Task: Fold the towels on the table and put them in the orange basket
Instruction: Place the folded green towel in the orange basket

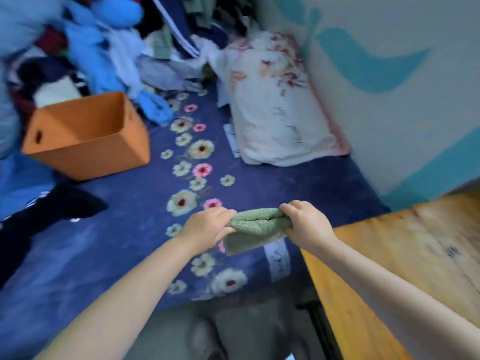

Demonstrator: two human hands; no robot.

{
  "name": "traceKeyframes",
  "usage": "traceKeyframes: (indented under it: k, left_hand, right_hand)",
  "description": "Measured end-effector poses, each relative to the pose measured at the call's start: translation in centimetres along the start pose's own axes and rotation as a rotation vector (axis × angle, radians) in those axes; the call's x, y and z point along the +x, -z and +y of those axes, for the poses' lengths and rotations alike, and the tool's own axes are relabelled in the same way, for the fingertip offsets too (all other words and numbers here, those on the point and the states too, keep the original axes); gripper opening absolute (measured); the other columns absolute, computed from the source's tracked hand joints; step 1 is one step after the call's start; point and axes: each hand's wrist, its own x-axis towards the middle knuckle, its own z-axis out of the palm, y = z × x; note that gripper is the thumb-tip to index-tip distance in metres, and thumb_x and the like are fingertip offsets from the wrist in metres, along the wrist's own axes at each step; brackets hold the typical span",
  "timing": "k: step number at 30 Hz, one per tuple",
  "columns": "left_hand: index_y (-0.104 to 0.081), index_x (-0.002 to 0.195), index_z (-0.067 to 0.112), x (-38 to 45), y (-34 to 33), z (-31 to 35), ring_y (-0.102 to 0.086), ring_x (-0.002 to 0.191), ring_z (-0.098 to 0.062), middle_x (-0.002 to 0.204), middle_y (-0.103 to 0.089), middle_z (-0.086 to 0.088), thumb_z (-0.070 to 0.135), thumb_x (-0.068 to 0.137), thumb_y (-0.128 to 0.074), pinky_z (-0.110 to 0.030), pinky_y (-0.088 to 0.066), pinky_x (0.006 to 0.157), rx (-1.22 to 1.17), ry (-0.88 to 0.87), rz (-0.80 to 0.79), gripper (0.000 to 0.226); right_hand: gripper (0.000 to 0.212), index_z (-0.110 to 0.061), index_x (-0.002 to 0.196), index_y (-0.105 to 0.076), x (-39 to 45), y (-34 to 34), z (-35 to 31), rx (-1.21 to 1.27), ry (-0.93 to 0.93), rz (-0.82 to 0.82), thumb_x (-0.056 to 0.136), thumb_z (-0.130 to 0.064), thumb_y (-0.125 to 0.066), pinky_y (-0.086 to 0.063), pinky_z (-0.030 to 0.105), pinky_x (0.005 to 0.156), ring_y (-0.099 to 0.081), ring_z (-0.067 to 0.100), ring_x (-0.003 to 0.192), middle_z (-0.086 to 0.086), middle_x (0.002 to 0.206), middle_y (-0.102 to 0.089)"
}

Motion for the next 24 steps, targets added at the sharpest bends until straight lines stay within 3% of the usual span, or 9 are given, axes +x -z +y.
traceKeyframes:
  k: [2,4,14,19,24]
  left_hand:
    - [-0.046,0.132,0.012,-3.3,0.4,-3.7,-0.052,0.116,-0.016,0.127,-0.056,-0.005,0.031,0.094,-0.048,-0.031,-0.046,0.087,0.006,0.16,-0.031,0.042]
    - [-0.044,0.133,0.015,-6.0,0.9,-6.9,-0.048,0.119,-0.018,0.129,-0.053,-0.003,0.032,0.095,-0.045,-0.034,-0.043,0.09,-0.012,0.247,-0.024,0.041]
    - [-0.051,0.122,0.015,-18.4,4.5,-24.0,-0.047,0.113,-0.018,0.118,-0.055,0.0,0.03,0.094,-0.046,-0.031,-0.041,0.088,-0.048,0.493,0.016,0.031]
    - [-0.053,0.121,0.016,-21.1,6.3,-30.2,-0.049,0.11,-0.021,0.113,-0.056,-0.003,0.026,0.092,-0.05,-0.029,-0.04,0.083,-0.177,0.603,0.035,0.03]
    - [-0.056,0.117,0.016,-20.3,8.9,-36.3,-0.053,0.104,-0.023,0.109,-0.056,-0.004,0.023,0.091,-0.051,-0.032,-0.043,0.081,-0.196,0.677,0.052,0.027]
  right_hand:
    - [0.041,-0.014,0.121,-0.051,2.0,-0.7,-4.4,-0.005,0.088,-0.059,0.081,-0.014,-0.053,-0.046,0.032,0.078,-0.048,0.026,0.114,0.005,0.115,-0.055]
    - [0.035,-0.011,0.115,-0.053,3.6,-1.3,-8.5,-0.012,0.146,-0.093,0.08,-0.013,-0.053,-0.045,0.031,0.076,-0.05,0.027,0.111,0.007,0.111,-0.056]
    - [0.034,-0.006,0.113,-0.053,11.8,-6.0,-30.1,-0.047,0.321,-0.234,0.08,-0.01,-0.053,-0.046,0.034,0.074,-0.054,0.03,0.102,0.011,0.11,-0.055]
    - [0.024,-0.006,0.103,-0.055,15.7,-7.7,-36.8,-0.033,0.347,-0.245,0.08,-0.014,-0.054,-0.039,0.03,0.064,-0.055,0.029,0.096,0.009,0.096,-0.053]
    - [0.023,-0.006,0.1,-0.056,20.9,-8.4,-41.3,-0.016,0.367,-0.237,0.079,-0.013,-0.054,-0.039,0.03,0.061,-0.055,0.029,0.094,0.011,0.1,-0.057]
